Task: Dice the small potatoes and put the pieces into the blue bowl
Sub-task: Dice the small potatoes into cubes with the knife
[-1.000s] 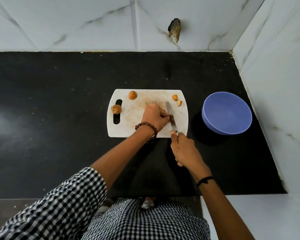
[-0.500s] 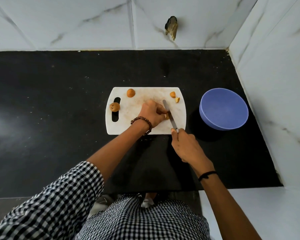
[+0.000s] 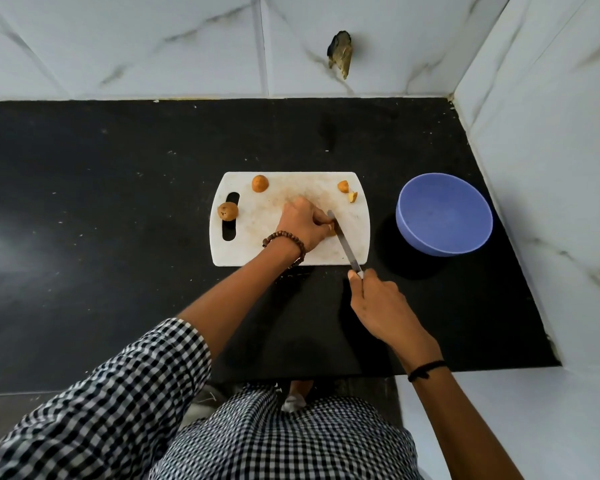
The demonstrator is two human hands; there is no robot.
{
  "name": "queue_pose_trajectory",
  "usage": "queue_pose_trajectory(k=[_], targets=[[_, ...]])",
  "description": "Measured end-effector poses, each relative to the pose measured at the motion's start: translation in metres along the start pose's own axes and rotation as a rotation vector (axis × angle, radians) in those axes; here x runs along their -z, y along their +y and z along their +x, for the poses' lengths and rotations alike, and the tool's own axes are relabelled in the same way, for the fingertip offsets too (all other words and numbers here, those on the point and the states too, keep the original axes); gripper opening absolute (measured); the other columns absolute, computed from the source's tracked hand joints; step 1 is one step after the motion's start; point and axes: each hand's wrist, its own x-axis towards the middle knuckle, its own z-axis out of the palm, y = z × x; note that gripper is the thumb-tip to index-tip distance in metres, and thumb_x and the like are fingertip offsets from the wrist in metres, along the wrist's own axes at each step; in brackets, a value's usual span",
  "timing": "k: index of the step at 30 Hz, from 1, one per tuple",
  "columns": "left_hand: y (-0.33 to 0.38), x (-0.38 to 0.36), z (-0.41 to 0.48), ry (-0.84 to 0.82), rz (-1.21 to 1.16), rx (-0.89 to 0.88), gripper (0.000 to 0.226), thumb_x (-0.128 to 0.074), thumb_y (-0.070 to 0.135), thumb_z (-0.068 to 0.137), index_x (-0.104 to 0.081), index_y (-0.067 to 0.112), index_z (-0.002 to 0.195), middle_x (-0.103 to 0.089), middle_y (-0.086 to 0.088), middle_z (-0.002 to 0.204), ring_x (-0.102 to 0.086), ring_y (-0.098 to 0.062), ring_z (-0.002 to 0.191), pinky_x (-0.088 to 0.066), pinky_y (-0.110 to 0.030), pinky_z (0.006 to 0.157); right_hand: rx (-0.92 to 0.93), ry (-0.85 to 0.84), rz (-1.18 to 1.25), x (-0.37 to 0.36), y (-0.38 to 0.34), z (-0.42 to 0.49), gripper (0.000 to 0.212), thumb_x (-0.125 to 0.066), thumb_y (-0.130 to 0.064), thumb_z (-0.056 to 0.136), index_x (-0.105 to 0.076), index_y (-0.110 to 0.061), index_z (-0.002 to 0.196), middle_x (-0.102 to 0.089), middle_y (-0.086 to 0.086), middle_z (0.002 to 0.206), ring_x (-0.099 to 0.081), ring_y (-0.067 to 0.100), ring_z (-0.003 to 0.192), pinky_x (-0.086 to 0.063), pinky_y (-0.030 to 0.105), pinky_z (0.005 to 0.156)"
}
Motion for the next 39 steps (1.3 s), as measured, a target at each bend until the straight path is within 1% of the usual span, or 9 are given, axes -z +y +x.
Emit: queue_pose_trajectory(k=[3,7,12,16,20,24,30,35,39], targets=[[0.000,0.000,0.000,-0.001,-0.004,-0.002,0.020,-0.071,0.008,0.082,-0.072,0.002,0.102,-0.072,-0.006,0.098,-0.061,-0.008,0.085,-0.052,-0.021,0.088,-0.004,-0.016,-0.015,0.004,0.008,-0.008,0.029,-0.030,-0.047,0.107,-0.045,-0.022,0.108,-0.059,0.002,0.092,-0.063,0.014,0.079,-0.057,0.034,0.072],[0.000,-0.001,-0.001,0.004,0.004,-0.001,0.021,-0.072,0.009,0.082,-0.073,0.003,0.101,-0.072,-0.006,0.099,-0.063,-0.011,0.089,-0.052,-0.024,0.089,-0.018,-0.052,0.002,0.020,0.012,-0.021,0.033,-0.032,-0.048,0.106,-0.050,-0.021,0.098,-0.056,0.000,0.081,-0.053,0.009,0.065,-0.043,0.027,0.059],[-0.003,-0.002,-0.002,0.014,0.027,-0.042,0.021,-0.072,0.013,0.083,-0.073,0.005,0.102,-0.073,-0.006,0.101,-0.064,-0.011,0.091,-0.051,-0.020,0.088,0.000,0.039,0.216,0.038,0.004,-0.033,0.039,-0.040,-0.050,0.104,-0.055,-0.018,0.088,-0.058,0.004,0.080,-0.056,0.012,0.066,-0.043,0.028,0.060],[-0.003,-0.002,-0.003,-0.003,0.050,-0.056,0.021,-0.069,0.013,0.085,-0.072,0.005,0.105,-0.071,-0.006,0.105,-0.063,-0.015,0.099,-0.049,-0.021,0.090,0.058,0.123,0.206,0.037,-0.012,-0.018,0.024,-0.058,-0.038,0.099,-0.051,-0.019,0.087,-0.056,0.000,0.082,-0.056,0.009,0.069,-0.038,0.020,0.057],[-0.004,-0.004,-0.004,-0.023,0.090,-0.053,0.025,-0.071,0.010,0.083,-0.070,0.005,0.107,-0.071,-0.008,0.104,-0.065,-0.015,0.097,-0.049,-0.019,0.086,0.146,0.245,0.165,0.033,-0.031,0.013,0.026,-0.069,-0.023,0.094,-0.047,-0.017,0.107,-0.057,-0.004,0.098,-0.060,0.012,0.089,-0.043,0.016,0.068],[-0.003,-0.008,0.000,-0.035,0.171,-0.055,0.024,-0.068,0.008,0.083,-0.070,0.006,0.108,-0.071,-0.008,0.102,-0.066,-0.016,0.095,-0.052,-0.022,0.088,0.180,0.302,0.178,0.026,-0.046,0.042,0.044,-0.070,-0.010,0.091,-0.045,-0.011,0.127,-0.059,0.005,0.124,-0.061,0.020,0.114,-0.050,0.025,0.087],[0.008,-0.017,0.016,-0.027,0.184,-0.062,0.018,-0.066,0.012,0.086,-0.073,0.011,0.102,-0.072,-0.006,0.101,-0.065,-0.017,0.098,-0.051,-0.026,0.089,0.168,0.412,0.178,0.029,-0.053,0.064,0.038,-0.066,-0.008,0.094,-0.045,-0.007,0.126,-0.063,0.012,0.120,-0.065,0.023,0.107,-0.052,0.026,0.085],[0.022,-0.019,0.032,-0.045,0.177,-0.100,0.027,-0.063,0.010,0.089,-0.068,0.010,0.116,-0.070,-0.008,0.110,-0.064,-0.017,0.102,-0.050,-0.025,0.092,0.163,0.458,0.109,0.047,-0.056,0.079,0.032,-0.065,-0.015,0.096,-0.047,-0.009,0.123,-0.065,0.012,0.114,-0.066,0.022,0.102,-0.054,0.031,0.089],[0.014,-0.007,0.035,0.002,0.253,-0.160,0.028,-0.064,0.009,0.089,-0.067,0.012,0.116,-0.069,-0.006,0.107,-0.064,-0.014,0.097,-0.052,-0.025,0.091,0.146,0.476,0.079,0.047,-0.056,0.078,0.032,-0.065,-0.015,0.097,-0.047,-0.010,0.124,-0.062,0.011,0.119,-0.064,0.021,0.108,-0.052,0.027,0.089]])
